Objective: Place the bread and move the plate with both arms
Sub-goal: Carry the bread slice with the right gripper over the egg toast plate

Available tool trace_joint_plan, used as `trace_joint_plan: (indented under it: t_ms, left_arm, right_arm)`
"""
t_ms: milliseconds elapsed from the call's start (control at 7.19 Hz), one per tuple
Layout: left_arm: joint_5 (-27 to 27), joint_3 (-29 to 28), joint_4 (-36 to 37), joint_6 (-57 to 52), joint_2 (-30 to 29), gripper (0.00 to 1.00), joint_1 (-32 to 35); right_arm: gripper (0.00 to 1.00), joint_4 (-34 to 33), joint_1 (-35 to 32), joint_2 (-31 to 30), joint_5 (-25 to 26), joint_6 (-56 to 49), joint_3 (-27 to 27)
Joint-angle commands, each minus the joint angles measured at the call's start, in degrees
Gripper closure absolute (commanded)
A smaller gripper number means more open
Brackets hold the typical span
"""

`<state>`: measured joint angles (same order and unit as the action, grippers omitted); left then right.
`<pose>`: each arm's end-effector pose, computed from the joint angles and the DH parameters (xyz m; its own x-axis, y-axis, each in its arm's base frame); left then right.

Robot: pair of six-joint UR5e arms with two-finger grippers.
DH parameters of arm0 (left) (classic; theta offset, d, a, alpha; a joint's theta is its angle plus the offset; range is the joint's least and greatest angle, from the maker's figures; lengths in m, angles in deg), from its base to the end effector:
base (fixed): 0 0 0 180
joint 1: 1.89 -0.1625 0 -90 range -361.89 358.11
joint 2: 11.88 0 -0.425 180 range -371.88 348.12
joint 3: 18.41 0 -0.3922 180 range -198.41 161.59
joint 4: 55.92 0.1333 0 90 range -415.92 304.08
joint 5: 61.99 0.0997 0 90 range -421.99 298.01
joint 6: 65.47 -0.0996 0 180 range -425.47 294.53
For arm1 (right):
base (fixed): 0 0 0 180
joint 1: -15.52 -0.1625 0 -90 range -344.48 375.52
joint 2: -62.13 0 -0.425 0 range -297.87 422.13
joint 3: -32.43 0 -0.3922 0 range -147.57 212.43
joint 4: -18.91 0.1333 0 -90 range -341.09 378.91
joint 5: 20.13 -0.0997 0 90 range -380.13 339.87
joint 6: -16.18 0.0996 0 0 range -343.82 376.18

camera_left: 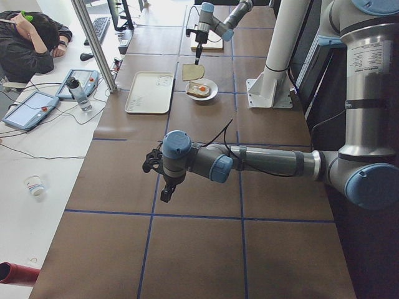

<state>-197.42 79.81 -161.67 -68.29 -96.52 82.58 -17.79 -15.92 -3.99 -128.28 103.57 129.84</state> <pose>-0.0169 -0.4726 0.6005 0.6713 0.3400 -0.6586 -0.1245 0.9277 0.3520 -0.4678 -0.4059 0.2571 0.0909 0.0048 0.9959 -0.2272 0.9737 0.0160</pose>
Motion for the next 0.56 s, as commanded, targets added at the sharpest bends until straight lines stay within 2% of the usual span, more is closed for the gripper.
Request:
trace_joint_plan:
  t_ms: [0, 418]
  left_arm:
    - [-0.09, -0.04, 0.02, 0.0, 0.0, 0.0, 0.0]
    - [0.0, -0.13, 0.02, 0.0, 0.0, 0.0, 0.0]
  right_arm:
    - [1.0, -0.39, 6.98, 2.4, 9.33, 2.18, -0.98]
    - [1.0, -0.3, 7.62, 2.31, 10.59, 1.39, -3.0]
